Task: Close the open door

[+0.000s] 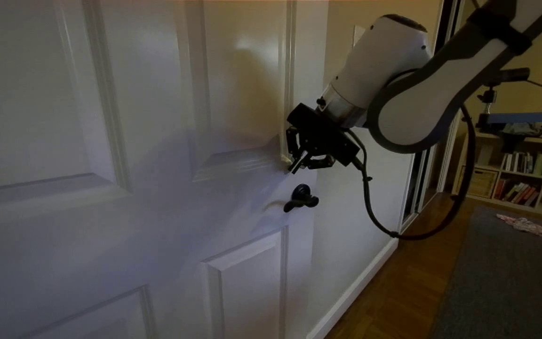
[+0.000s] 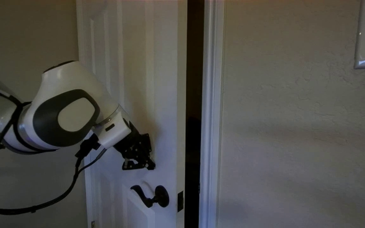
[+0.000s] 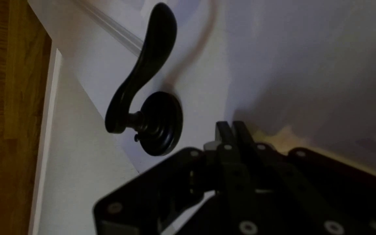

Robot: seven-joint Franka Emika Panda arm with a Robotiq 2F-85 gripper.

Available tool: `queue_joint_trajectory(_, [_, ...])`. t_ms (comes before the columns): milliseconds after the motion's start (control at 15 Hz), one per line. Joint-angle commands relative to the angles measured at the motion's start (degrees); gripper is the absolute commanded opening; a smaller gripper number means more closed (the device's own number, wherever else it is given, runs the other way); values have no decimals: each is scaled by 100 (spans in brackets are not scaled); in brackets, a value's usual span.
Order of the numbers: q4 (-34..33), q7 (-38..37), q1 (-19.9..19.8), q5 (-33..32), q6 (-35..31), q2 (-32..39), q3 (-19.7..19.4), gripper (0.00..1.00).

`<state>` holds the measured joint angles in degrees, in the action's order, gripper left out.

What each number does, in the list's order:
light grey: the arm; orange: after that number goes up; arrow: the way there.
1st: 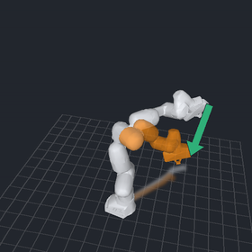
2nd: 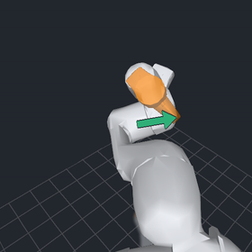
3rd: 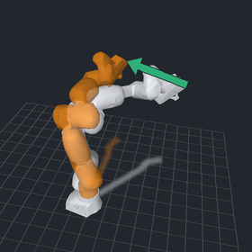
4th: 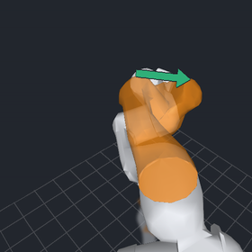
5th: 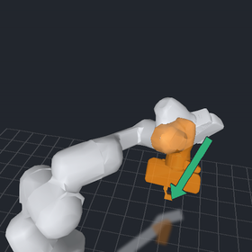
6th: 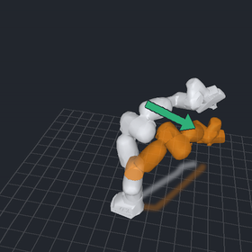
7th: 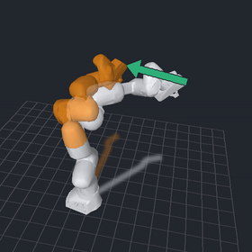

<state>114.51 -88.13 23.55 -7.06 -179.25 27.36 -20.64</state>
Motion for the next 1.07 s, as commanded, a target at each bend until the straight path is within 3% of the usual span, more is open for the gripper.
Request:
queue_joint_trajectory(0, [-482, -62, 38, 14, -66, 361, -71, 6])
queue_joint_trajectory(1000, [-1901, 109, -268, 15, 80, 1237, 125, 6])
